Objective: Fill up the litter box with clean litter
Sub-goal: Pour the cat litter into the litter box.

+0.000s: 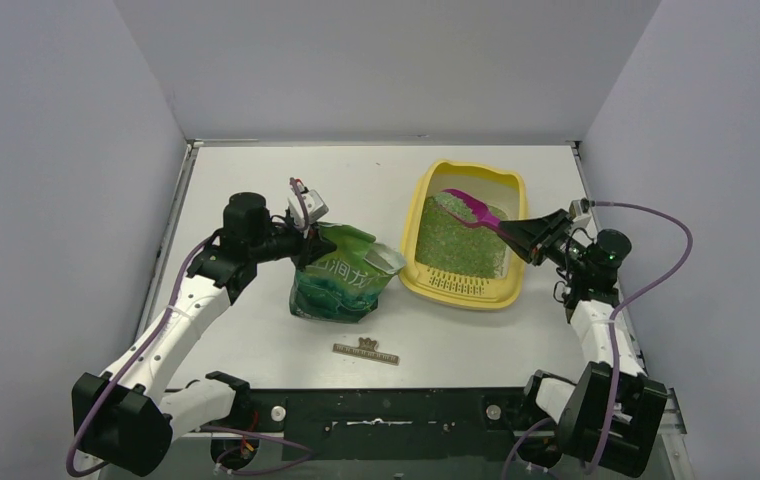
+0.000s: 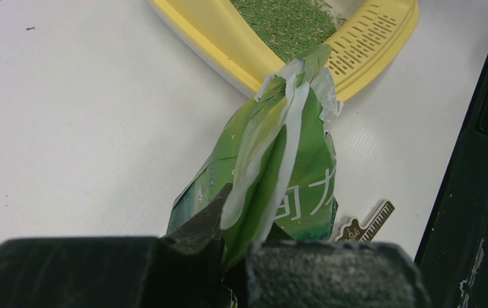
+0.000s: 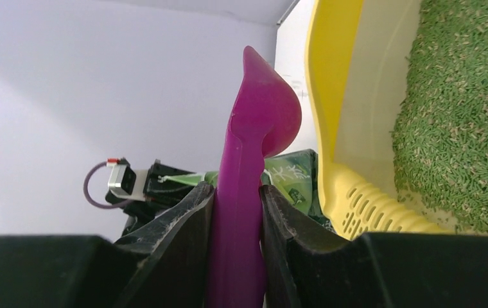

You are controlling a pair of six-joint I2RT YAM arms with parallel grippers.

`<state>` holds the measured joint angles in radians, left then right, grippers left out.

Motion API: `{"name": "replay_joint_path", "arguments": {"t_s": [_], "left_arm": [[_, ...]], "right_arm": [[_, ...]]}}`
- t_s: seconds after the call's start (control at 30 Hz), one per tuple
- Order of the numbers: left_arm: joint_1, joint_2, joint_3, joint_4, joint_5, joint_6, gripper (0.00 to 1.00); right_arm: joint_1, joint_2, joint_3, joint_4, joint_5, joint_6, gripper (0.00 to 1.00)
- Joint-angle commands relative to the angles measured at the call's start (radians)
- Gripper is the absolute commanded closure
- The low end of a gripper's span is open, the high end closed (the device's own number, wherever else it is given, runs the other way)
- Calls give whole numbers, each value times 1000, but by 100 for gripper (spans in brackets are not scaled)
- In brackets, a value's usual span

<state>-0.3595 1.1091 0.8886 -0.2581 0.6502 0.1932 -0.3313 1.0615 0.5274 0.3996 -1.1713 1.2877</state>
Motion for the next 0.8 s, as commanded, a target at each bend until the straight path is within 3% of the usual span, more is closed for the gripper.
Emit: {"name": "replay_joint_path", "arguments": {"t_s": [0.0, 0.13, 0.33, 0.63, 0.77], "left_arm": [[-10, -18, 15, 34, 0, 13, 100], [-12, -24, 15, 24, -7, 18, 100], [-12, -28, 16, 19, -22, 21, 99], [-12, -37, 27, 0, -48, 22, 67], [-10, -51, 36, -8, -37, 22, 55]], "right_arm": [[-17, 45, -58, 344, 95, 156, 100], [-21, 86, -98, 460, 146, 234, 100], [-23, 93, -115, 405, 223, 212, 100], [-23, 50, -80, 142, 321, 84, 100], [-18, -32, -12, -177, 433, -40, 100]]}}
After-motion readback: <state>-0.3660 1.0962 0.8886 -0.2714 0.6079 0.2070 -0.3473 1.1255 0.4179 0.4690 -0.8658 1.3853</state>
